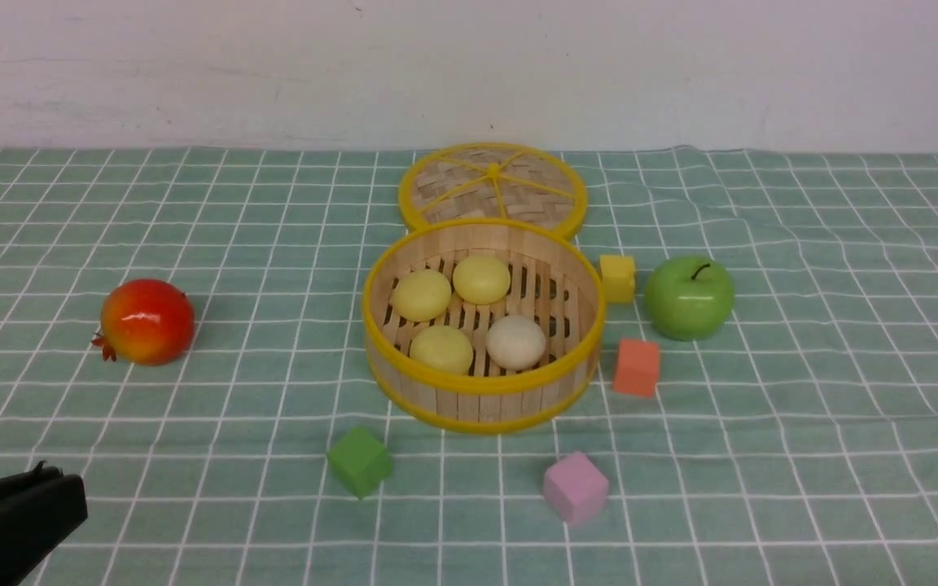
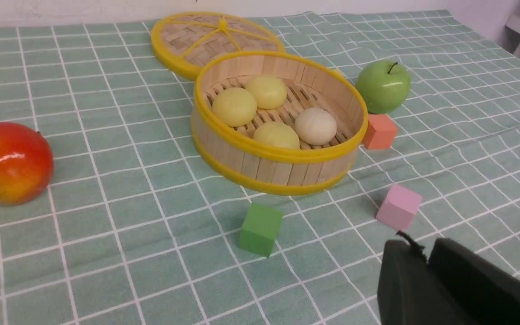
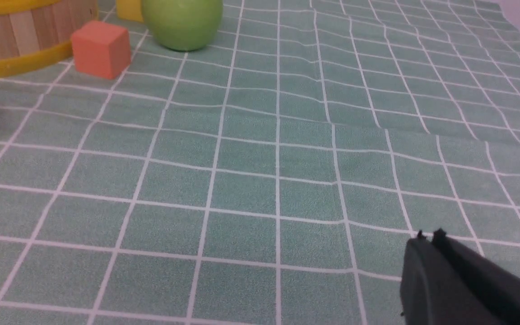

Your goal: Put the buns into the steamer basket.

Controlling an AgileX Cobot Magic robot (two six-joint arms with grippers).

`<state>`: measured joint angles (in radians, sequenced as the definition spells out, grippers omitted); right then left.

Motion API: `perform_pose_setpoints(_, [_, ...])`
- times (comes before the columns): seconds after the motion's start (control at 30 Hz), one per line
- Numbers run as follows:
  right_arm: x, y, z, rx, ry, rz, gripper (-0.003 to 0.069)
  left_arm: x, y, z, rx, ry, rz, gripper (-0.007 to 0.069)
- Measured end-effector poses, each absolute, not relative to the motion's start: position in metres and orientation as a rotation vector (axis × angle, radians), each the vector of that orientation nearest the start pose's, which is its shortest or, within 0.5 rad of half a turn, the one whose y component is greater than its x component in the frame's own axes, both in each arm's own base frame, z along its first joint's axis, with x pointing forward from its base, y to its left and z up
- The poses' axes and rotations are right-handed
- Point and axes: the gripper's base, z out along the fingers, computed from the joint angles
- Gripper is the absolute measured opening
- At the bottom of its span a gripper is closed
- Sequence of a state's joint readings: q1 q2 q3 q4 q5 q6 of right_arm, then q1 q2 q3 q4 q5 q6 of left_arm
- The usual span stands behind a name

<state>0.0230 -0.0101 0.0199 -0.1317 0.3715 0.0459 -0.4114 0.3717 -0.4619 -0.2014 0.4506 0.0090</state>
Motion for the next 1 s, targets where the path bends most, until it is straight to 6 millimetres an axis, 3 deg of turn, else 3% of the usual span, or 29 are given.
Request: perform_pose_setpoints(1.0, [0.0523,-0.0029,0.1740,-0.052,1.869,-0.071,-0.0003,0.0715,-0.0381,0.3029,0.304,1.837,-0.445,0.0097])
